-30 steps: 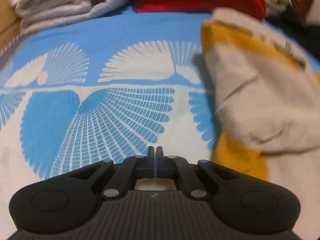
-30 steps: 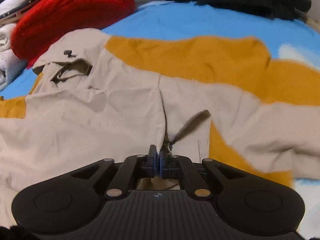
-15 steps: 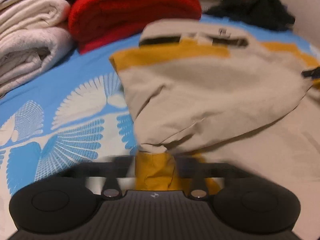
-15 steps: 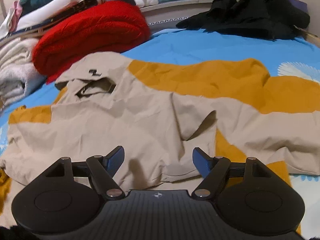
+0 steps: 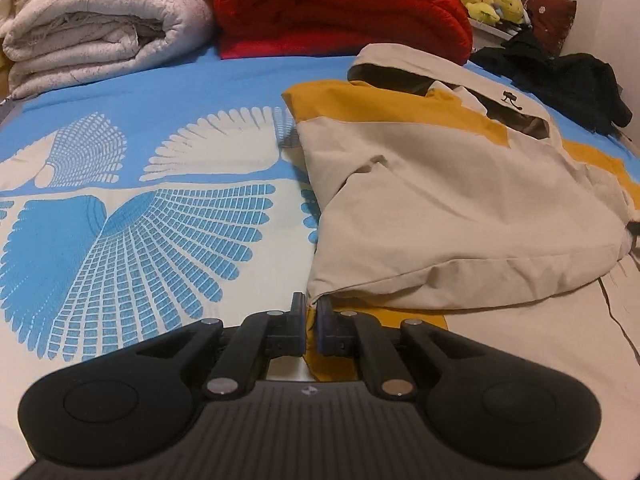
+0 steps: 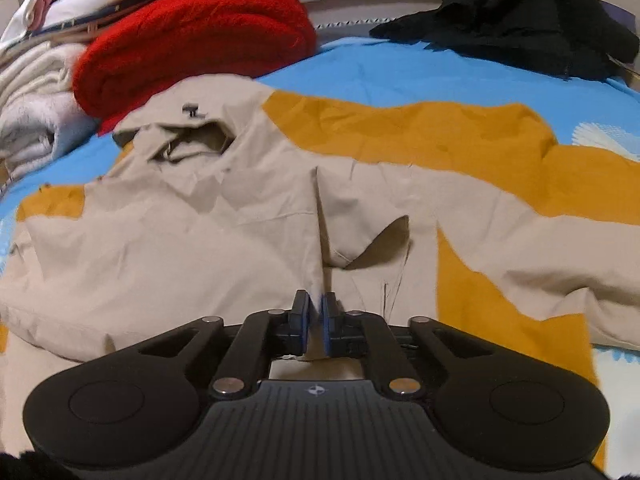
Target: Fold large clothes
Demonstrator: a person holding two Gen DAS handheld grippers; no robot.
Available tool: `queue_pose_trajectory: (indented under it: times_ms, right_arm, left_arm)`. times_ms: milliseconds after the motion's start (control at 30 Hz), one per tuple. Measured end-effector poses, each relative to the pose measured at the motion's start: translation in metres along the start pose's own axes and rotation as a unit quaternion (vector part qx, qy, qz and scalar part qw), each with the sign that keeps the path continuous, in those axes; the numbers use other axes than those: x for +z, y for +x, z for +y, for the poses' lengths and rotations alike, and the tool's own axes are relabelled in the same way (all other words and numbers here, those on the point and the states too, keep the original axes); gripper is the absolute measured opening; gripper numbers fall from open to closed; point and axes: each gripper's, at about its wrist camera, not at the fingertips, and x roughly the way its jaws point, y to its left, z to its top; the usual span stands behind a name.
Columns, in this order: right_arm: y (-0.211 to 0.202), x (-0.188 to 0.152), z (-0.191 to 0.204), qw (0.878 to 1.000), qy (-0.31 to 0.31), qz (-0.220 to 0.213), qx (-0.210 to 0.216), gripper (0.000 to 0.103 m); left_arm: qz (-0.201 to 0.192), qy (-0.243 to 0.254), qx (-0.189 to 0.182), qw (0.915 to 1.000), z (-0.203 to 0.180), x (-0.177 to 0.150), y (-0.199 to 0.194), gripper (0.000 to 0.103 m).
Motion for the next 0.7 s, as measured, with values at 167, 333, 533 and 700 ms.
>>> queue_pose_trajectory:
  times_ms: [167,333,533,700]
  right_arm:
    - [-0.041,0.006,-0.004,0.997,0.047,-0.058,0.011,0.06]
    - [-0.05,-0.001,0.037,0.983,0.08,-0.018,0.163,0.06]
    - [0.009,-0.031,0.164,0.92,0.091,0.125,0.36,0.059]
    - [0.066,-0.041,0.234,0.896,0.148,0.172,0.382,0.059]
  left_arm:
    - [0.014,-0.036,0.001,0.9992,0.02,0.015,-0.017,0.041]
    - [-0.036,-0.08,0.003,0.9962,0.039,0.061,-0.036,0.043]
    - [0.001,-0.081,-0.038,0.996,0.028,0.123,0.017,0.057]
    - [0.031,-0.057,-0.037,0.9972,0.013,0.141,0.068,0.057]
